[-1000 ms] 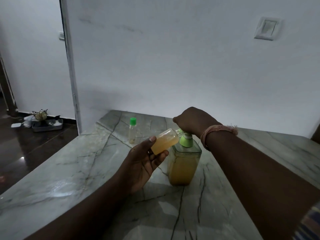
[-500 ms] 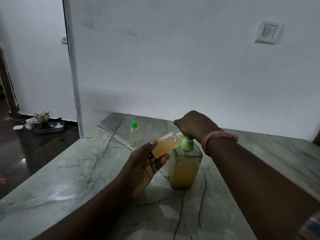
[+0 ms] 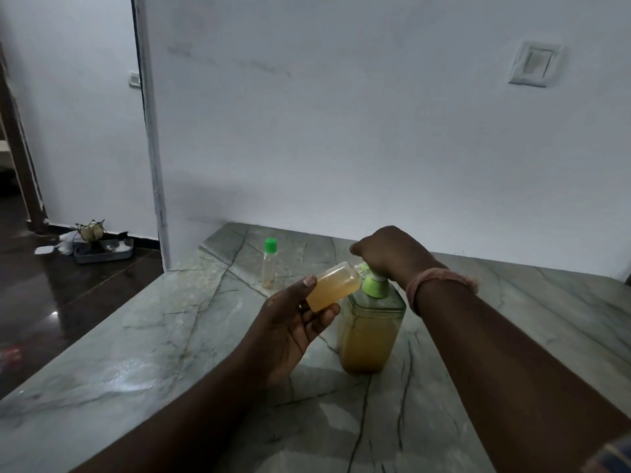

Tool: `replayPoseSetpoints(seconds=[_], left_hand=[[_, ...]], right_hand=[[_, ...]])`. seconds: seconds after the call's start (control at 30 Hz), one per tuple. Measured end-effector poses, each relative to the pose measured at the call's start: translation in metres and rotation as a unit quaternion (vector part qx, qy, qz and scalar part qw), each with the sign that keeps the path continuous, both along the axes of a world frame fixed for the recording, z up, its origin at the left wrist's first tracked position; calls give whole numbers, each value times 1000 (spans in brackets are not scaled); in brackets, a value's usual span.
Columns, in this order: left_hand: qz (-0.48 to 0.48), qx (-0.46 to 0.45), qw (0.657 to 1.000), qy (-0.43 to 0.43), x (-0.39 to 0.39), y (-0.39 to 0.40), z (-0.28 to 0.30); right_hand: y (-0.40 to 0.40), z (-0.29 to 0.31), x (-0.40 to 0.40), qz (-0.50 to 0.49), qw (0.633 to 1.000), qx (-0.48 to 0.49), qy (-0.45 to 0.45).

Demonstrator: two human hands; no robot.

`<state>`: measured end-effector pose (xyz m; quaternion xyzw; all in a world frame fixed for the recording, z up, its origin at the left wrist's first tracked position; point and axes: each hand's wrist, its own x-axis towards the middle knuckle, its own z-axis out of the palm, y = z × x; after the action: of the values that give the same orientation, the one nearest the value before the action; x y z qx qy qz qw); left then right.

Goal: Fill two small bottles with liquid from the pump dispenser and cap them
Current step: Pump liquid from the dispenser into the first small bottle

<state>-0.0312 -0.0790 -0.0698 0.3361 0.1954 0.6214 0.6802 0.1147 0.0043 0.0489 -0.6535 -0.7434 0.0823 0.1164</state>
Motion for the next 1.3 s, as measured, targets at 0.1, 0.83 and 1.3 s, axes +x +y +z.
replayPoseSetpoints(seconds=[0.1,0.83,1.3], left_hand=[[-1,5,1000,2,2,0,1],[7,-2,1000,5,2,-1,2],[4,-10,1000,-2,3,-5,4]], right_hand=[[-10,1,1,-9,1000,1,13],[-3,6,0,-12,999,-26,26],[4,2,-2,-35,999,15,33]])
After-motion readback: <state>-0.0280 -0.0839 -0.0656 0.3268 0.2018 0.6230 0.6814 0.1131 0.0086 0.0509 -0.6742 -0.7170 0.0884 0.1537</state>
